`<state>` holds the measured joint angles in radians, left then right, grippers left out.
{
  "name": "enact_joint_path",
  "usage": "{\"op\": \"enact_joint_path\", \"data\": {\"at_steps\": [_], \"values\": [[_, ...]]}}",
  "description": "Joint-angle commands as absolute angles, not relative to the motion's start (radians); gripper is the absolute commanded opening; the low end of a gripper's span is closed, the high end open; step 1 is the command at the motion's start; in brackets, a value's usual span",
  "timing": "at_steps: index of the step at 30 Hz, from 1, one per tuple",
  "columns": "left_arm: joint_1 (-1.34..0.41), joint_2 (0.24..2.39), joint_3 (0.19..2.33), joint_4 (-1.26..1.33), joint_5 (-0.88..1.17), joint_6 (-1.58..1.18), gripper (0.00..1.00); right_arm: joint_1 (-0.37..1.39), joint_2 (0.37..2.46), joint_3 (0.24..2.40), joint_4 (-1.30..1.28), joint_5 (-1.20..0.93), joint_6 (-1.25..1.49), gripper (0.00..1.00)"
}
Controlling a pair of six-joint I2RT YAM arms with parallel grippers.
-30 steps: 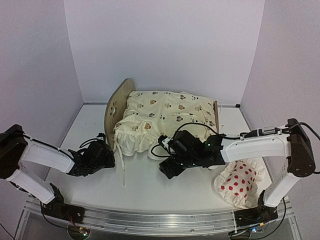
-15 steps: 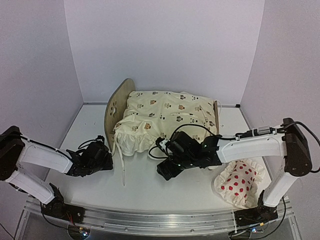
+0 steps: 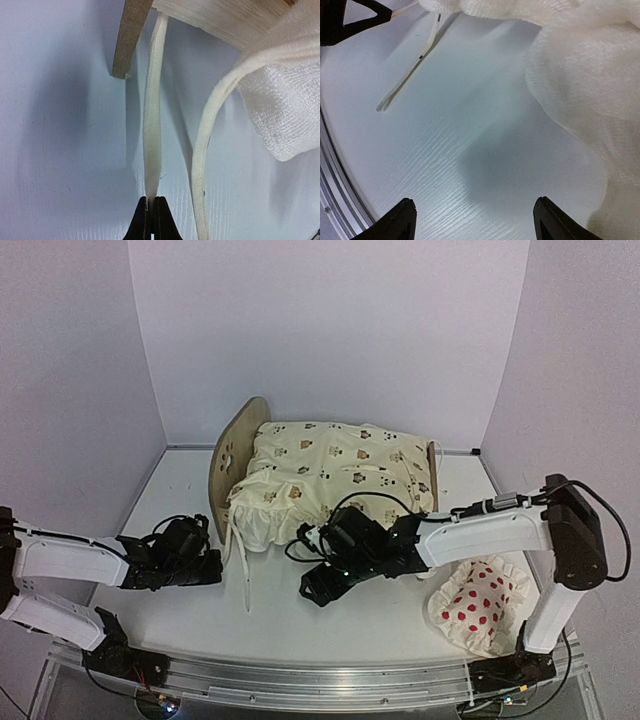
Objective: Set up the pet bed
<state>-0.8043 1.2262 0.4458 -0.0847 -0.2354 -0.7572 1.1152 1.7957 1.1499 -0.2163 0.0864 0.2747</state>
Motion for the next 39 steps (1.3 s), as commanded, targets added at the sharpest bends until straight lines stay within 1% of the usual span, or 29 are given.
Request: {"op": "enact_joint_path", "data": {"at_steps": [1, 6, 11, 15, 21, 25, 30, 39], "values": [[-0.817, 1.200, 0.473, -0.177, -0.158, -0.790, 0.00, 1.114, 1.858, 1.238, -0.147, -0.029, 0.297, 0.80], [-0.832, 1.180, 0.477, -0.231, -0.154, -0.803, 0.00, 1.115, 1.915, 1.356, -0.144, -0.040, 0.282, 0.76], [-0.846, 1.153, 0.491, -0.274, -0.121, -0.803, 0.00, 1.113, 1.974, 1.501, -0.159, -0.008, 0.252, 0.76], [-0.862, 1.127, 0.500, -0.329, -0.112, -0.802, 0.00, 1.101, 2.081, 1.673, -0.215, 0.044, 0.235, 0.75], [-0.867, 1.037, 0.531, -0.427, -0.103, -0.776, 0.00, 1.047, 2.270, 1.918, -0.287, 0.073, 0.243, 0.69], [-0.867, 1.006, 0.539, -0.468, -0.094, -0.760, 0.00, 1.015, 2.328, 1.999, -0.296, 0.096, 0.245, 0.67], [-0.868, 1.001, 0.526, -0.457, -0.054, -0.754, 0.00, 0.980, 2.361, 2.075, -0.295, 0.095, 0.243, 0.65], [-0.869, 1.010, 0.536, -0.457, -0.039, -0.750, 0.00, 0.964, 2.387, 2.187, -0.295, 0.049, 0.215, 0.65]]}}
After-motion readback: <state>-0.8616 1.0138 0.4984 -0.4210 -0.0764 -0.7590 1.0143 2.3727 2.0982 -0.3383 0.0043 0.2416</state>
